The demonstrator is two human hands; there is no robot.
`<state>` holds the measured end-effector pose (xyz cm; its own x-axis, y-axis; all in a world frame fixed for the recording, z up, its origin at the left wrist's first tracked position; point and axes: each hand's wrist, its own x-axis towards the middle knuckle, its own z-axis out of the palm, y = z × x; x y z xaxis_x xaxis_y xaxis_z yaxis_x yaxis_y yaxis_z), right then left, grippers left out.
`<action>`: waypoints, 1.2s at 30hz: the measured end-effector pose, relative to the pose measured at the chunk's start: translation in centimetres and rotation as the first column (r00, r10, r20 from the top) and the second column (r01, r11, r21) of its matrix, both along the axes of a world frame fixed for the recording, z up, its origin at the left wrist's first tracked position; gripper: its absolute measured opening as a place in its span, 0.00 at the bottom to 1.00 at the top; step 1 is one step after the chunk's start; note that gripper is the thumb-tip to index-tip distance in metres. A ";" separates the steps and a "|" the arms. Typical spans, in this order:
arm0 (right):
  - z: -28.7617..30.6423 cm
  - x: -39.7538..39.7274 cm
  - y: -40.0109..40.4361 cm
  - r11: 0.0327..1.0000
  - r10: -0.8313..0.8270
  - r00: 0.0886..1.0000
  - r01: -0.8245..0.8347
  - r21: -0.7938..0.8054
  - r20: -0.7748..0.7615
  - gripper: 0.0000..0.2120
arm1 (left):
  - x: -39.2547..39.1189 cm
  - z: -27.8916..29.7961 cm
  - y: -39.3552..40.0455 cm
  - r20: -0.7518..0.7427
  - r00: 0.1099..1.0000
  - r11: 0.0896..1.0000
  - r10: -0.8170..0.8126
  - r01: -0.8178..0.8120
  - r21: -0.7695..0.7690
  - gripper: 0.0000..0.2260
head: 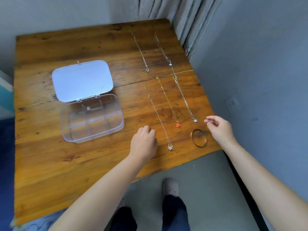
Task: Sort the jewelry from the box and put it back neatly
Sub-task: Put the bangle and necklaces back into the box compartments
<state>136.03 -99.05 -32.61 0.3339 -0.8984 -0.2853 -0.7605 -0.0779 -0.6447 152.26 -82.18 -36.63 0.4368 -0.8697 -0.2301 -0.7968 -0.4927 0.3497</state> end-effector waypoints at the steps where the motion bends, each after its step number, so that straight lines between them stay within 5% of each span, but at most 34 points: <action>1: -0.3 -0.8 -0.7 1.000 0.022 1.000 -0.022 0.007 -0.016 0.12 | -1.0 -0.4 -0.5 -0.024 0.999 1.000 0.028 -0.028 0.005 0.11; 9: -3.4 -4.6 -3.5 0.957 0.286 0.945 -0.290 -0.006 -0.162 0.13 | -7.7 -2.2 -3.0 -0.080 0.932 0.934 0.354 -0.348 0.073 0.20; 17: -4.8 -3.2 -2.5 0.893 0.433 0.853 -0.450 0.011 -0.291 0.20 | -9.0 -1.5 -3.9 0.044 0.958 0.959 0.283 -0.284 0.026 0.10; 23: -4.7 -2.2 -2.2 0.872 0.447 0.789 -0.490 0.007 -0.421 0.12 | -8.4 -1.8 -4.0 0.183 0.963 0.955 0.199 -0.233 0.187 0.07; 28: -4.0 -2.3 -3.0 0.899 0.438 0.845 -0.414 0.143 -0.306 0.09 | -7.8 -1.7 -3.0 -0.016 0.945 0.920 0.326 -0.313 0.234 0.09; 32: -2.7 -1.7 -3.0 0.895 0.340 0.933 -0.281 0.347 -0.121 0.07 | -5.9 -0.1 -2.4 -0.248 0.726 0.761 0.641 -0.559 0.331 0.10; 36: -0.4 0.7 -2.3 0.844 0.308 0.950 -0.299 0.445 0.053 0.07 | -4.2 2.9 -1.1 -0.628 0.225 0.587 0.745 -0.670 0.456 0.13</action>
